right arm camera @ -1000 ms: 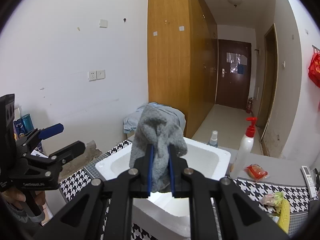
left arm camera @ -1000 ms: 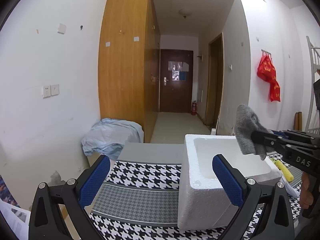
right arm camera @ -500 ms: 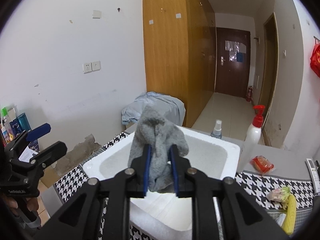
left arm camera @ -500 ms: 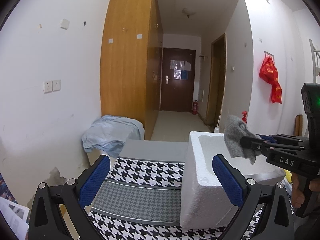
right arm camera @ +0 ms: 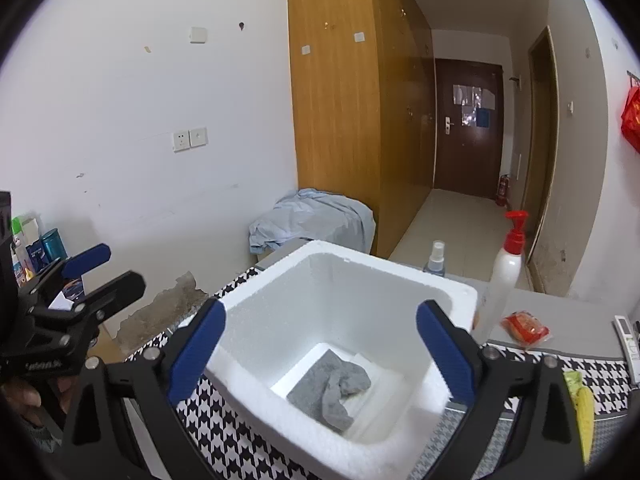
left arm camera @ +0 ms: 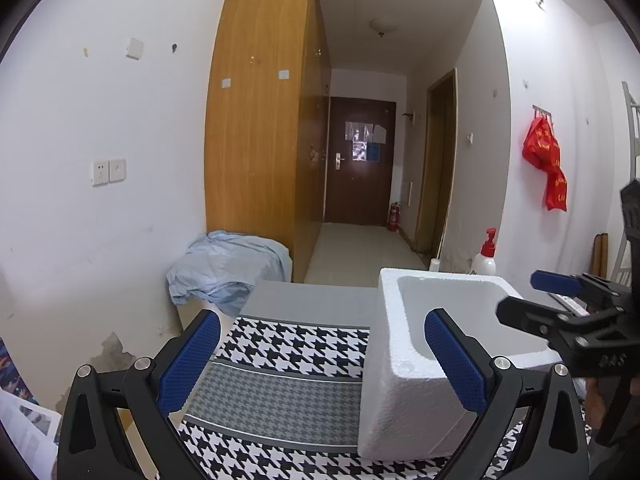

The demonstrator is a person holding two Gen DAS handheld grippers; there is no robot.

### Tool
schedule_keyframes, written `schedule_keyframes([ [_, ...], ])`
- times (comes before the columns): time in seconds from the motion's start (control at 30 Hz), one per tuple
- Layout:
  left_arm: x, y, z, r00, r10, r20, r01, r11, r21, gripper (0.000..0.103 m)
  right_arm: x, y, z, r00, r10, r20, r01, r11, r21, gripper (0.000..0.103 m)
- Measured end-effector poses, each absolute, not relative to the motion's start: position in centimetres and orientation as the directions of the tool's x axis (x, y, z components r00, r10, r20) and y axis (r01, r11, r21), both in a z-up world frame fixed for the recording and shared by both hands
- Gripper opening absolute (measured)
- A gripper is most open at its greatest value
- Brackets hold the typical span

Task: Organize soft objects
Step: 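Lower the grey sock into the foam box and open the right gripper, then move both tools back toward the remaining items on the table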

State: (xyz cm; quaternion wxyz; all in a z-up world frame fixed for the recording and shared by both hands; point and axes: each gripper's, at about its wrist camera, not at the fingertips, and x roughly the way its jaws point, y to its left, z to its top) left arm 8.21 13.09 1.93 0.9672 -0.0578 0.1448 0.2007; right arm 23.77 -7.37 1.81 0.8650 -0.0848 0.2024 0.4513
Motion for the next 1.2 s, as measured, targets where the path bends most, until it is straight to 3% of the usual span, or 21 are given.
schedule_keyframes([
  [1.2,9.9,1.8,3.0,0.945,0.159,-0.287,-0.183,0.982,-0.056,0.102,21.9,-20.7,2.3,0.684,0.638,-0.352,-0.676,0.736,0.021,0.101],
])
